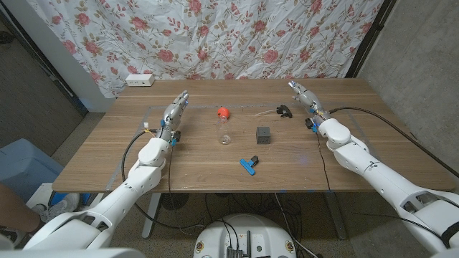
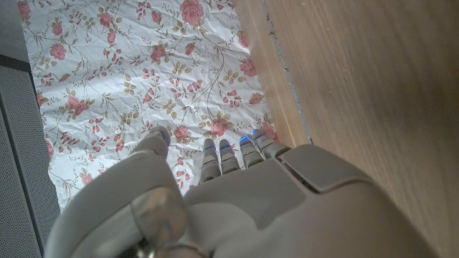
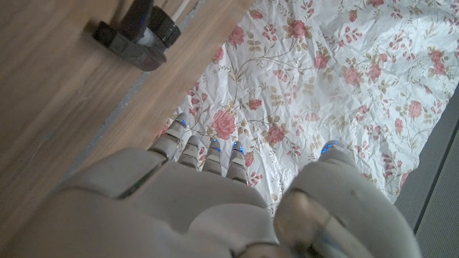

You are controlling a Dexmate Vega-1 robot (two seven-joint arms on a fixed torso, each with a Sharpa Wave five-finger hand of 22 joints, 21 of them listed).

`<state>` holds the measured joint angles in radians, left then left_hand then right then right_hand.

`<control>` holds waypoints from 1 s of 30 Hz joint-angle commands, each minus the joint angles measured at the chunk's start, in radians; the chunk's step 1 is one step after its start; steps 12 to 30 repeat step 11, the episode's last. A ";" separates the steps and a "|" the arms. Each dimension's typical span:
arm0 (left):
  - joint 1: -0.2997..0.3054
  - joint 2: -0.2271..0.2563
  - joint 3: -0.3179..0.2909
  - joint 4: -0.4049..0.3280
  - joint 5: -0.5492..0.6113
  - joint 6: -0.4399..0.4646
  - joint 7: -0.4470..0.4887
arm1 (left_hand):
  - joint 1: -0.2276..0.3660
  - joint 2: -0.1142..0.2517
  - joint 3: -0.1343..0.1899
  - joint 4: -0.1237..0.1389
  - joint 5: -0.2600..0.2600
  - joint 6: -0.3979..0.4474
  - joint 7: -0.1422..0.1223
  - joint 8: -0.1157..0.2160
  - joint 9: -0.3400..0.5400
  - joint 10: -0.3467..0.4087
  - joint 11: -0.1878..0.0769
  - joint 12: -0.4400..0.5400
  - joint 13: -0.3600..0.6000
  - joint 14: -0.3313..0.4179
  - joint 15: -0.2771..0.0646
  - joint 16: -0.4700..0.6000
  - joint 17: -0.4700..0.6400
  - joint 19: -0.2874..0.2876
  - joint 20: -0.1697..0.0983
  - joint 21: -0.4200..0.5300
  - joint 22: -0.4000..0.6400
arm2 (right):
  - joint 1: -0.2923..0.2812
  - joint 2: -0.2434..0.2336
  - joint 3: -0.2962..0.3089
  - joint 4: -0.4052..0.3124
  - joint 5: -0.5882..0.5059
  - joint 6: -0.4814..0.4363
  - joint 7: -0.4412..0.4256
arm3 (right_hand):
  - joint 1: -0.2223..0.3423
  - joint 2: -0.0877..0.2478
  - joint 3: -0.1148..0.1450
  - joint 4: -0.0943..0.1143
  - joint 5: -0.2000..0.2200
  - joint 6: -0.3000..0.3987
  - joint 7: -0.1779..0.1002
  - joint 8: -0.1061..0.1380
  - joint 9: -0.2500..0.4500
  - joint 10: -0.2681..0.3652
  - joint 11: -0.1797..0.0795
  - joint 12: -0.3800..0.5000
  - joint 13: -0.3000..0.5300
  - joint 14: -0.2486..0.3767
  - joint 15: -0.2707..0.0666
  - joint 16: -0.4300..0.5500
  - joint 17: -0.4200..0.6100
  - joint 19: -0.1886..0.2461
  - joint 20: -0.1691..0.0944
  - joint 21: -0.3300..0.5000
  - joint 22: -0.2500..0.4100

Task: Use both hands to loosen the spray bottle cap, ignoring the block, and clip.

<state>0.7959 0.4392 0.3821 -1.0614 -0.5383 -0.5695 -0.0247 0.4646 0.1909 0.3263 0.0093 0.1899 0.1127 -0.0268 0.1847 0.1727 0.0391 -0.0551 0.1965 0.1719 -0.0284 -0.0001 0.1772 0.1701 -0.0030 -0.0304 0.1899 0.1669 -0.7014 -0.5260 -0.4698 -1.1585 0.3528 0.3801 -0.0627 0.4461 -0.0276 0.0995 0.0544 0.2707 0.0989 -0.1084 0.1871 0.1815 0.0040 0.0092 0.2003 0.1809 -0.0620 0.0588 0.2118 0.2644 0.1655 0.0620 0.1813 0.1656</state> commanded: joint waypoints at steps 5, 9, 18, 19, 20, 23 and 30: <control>0.013 -0.024 0.010 -0.035 0.018 0.020 0.063 | -0.015 0.004 0.013 0.014 0.008 0.002 0.009 -0.003 0.002 0.005 0.005 -0.002 0.004 0.010 -0.001 0.006 0.003 0.008 -0.023 0.001 0.004 | -0.020 0.147 0.064 0.127 0.193 0.173 0.080 | -0.075 0.008 -0.021 0.034 -0.016 -0.076 0.021 -0.018 -0.002 -0.004 0.004 -0.010 0.000 -0.018 0.017 -0.002 -0.011 -0.065 0.006 -0.008 0.001; 0.020 -0.020 0.010 -0.052 0.017 0.031 0.069 | -0.032 0.006 0.022 0.027 0.010 -0.010 0.014 -0.007 0.001 -0.013 0.009 -0.009 0.003 0.012 -0.002 0.006 0.004 -0.002 -0.024 -0.002 0.004 | -0.015 0.180 0.067 0.158 0.201 0.207 0.079 | -0.105 0.015 -0.030 0.045 -0.020 -0.117 0.043 -0.017 -0.003 -0.016 0.023 -0.014 0.000 -0.022 0.029 -0.004 -0.018 -0.095 0.005 -0.009 0.001; 0.020 -0.019 0.009 -0.051 0.012 0.033 0.065 | -0.040 0.006 0.026 0.033 0.012 -0.012 0.016 -0.008 0.002 -0.021 0.011 -0.012 0.003 0.018 -0.008 0.007 0.004 -0.003 -0.025 -0.002 0.004 | -0.015 0.202 0.071 0.175 0.209 0.230 0.073 | -0.116 0.023 -0.031 0.050 -0.020 -0.134 0.064 -0.018 -0.004 -0.018 0.034 -0.015 0.000 -0.022 0.038 -0.005 -0.022 -0.101 0.004 -0.007 0.001; 0.020 -0.019 0.009 -0.051 0.012 0.033 0.065 | -0.040 0.006 0.026 0.033 0.012 -0.012 0.016 -0.008 0.002 -0.021 0.011 -0.012 0.003 0.018 -0.008 0.007 0.004 -0.003 -0.025 -0.002 0.004 | -0.015 0.202 0.071 0.175 0.209 0.230 0.073 | -0.116 0.023 -0.031 0.050 -0.020 -0.134 0.064 -0.018 -0.004 -0.018 0.034 -0.015 0.000 -0.022 0.038 -0.005 -0.022 -0.101 0.004 -0.007 0.001; 0.020 -0.019 0.009 -0.051 0.012 0.033 0.065 | -0.040 0.006 0.026 0.033 0.012 -0.012 0.016 -0.008 0.002 -0.021 0.011 -0.012 0.003 0.018 -0.008 0.007 0.004 -0.003 -0.025 -0.002 0.004 | -0.015 0.202 0.071 0.175 0.209 0.230 0.073 | -0.116 0.023 -0.031 0.050 -0.020 -0.134 0.064 -0.018 -0.004 -0.018 0.034 -0.015 0.000 -0.022 0.038 -0.005 -0.022 -0.101 0.004 -0.007 0.001; 0.020 -0.019 0.009 -0.051 0.012 0.033 0.065 | -0.040 0.006 0.026 0.033 0.012 -0.012 0.016 -0.008 0.002 -0.021 0.011 -0.012 0.003 0.018 -0.008 0.007 0.004 -0.003 -0.025 -0.002 0.004 | -0.015 0.202 0.071 0.175 0.209 0.230 0.073 | -0.116 0.023 -0.031 0.050 -0.020 -0.134 0.064 -0.018 -0.004 -0.018 0.034 -0.015 0.000 -0.022 0.038 -0.005 -0.022 -0.101 0.004 -0.007 0.001; 0.020 -0.019 0.009 -0.051 0.012 0.033 0.065 | -0.040 0.006 0.026 0.033 0.012 -0.012 0.016 -0.008 0.002 -0.021 0.011 -0.012 0.003 0.018 -0.008 0.007 0.004 -0.003 -0.025 -0.002 0.004 | -0.015 0.202 0.071 0.175 0.209 0.230 0.073 | -0.116 0.023 -0.031 0.050 -0.020 -0.134 0.064 -0.018 -0.004 -0.018 0.034 -0.015 0.000 -0.022 0.038 -0.005 -0.022 -0.101 0.004 -0.007 0.001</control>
